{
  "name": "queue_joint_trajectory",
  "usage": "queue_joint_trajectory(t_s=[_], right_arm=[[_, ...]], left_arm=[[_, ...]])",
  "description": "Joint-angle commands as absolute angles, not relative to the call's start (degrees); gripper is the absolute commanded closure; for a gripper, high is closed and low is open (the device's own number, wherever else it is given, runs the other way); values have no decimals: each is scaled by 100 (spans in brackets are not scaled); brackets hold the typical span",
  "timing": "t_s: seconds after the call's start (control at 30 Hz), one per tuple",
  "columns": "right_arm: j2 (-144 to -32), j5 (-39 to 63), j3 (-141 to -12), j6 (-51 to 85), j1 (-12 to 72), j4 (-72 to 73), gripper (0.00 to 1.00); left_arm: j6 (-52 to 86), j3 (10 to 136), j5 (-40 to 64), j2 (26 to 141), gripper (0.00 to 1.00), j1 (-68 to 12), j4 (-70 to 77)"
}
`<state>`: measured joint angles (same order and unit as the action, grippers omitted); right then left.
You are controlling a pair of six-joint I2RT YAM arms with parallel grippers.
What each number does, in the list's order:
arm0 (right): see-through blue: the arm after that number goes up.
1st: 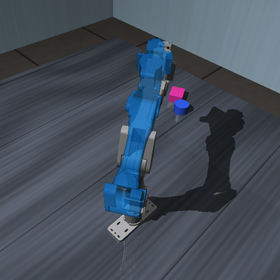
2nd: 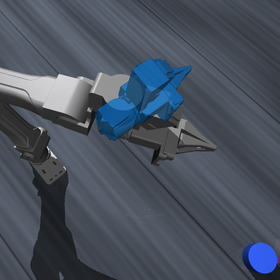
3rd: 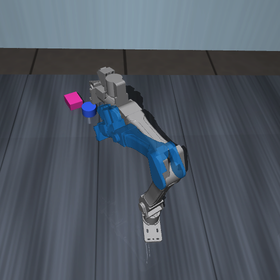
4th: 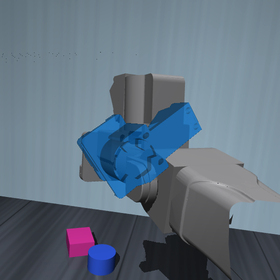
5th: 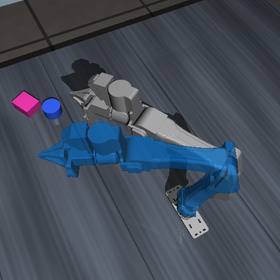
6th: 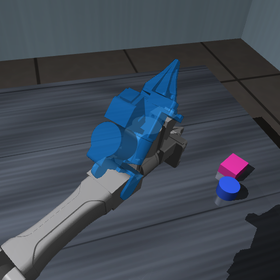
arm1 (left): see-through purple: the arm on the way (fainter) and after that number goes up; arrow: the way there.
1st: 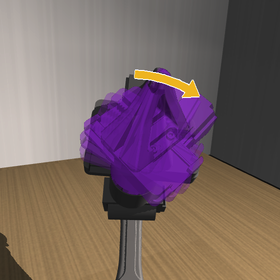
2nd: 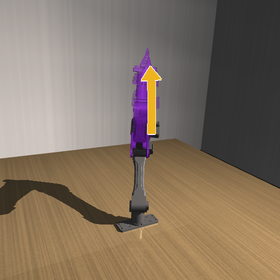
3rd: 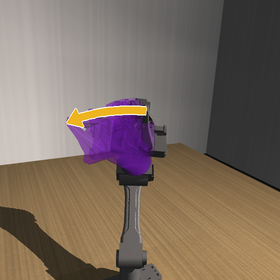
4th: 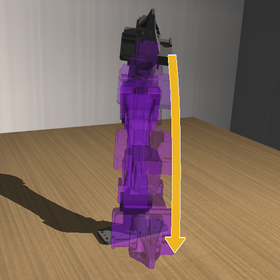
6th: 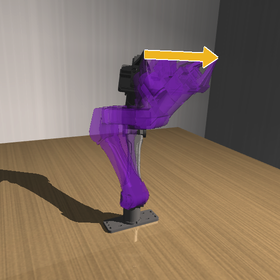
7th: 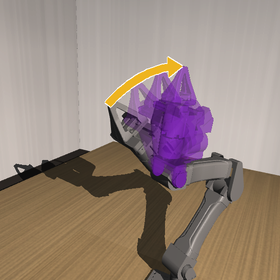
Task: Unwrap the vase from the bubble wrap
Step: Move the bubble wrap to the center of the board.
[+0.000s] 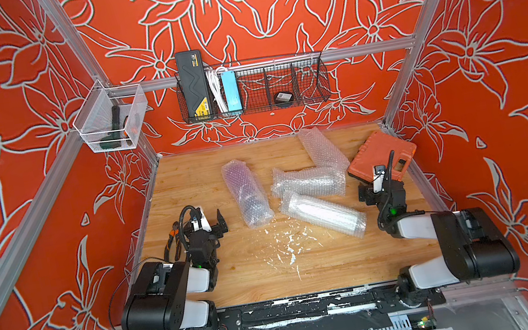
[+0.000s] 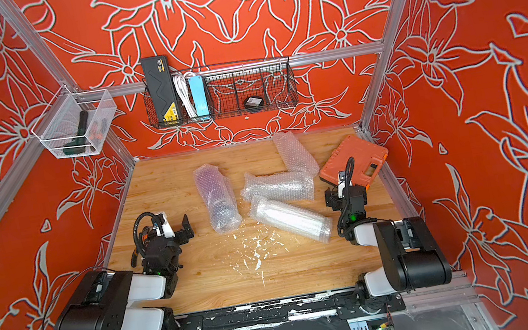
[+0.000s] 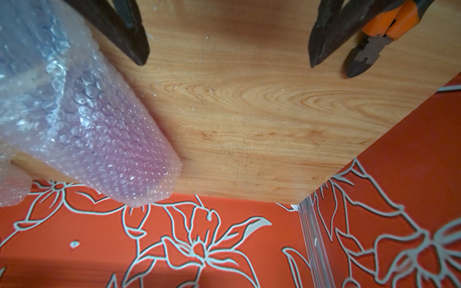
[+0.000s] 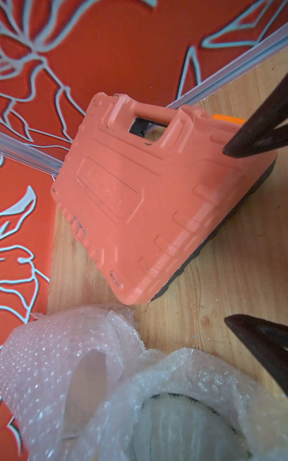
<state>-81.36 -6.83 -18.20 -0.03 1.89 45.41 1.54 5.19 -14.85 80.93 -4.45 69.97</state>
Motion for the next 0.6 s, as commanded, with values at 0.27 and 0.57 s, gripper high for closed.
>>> queue_joint_trajectory(t_s=[0.27,0.57], right_arm=[[-8069,-660,-1841,42,176,4547,2],[-5451,-983,-2618,317,228,1683,2]], left_arm=[[202,556,-1449,8060,2,-422,7172],[747,1298,-2511,6686,2,-650,4652]])
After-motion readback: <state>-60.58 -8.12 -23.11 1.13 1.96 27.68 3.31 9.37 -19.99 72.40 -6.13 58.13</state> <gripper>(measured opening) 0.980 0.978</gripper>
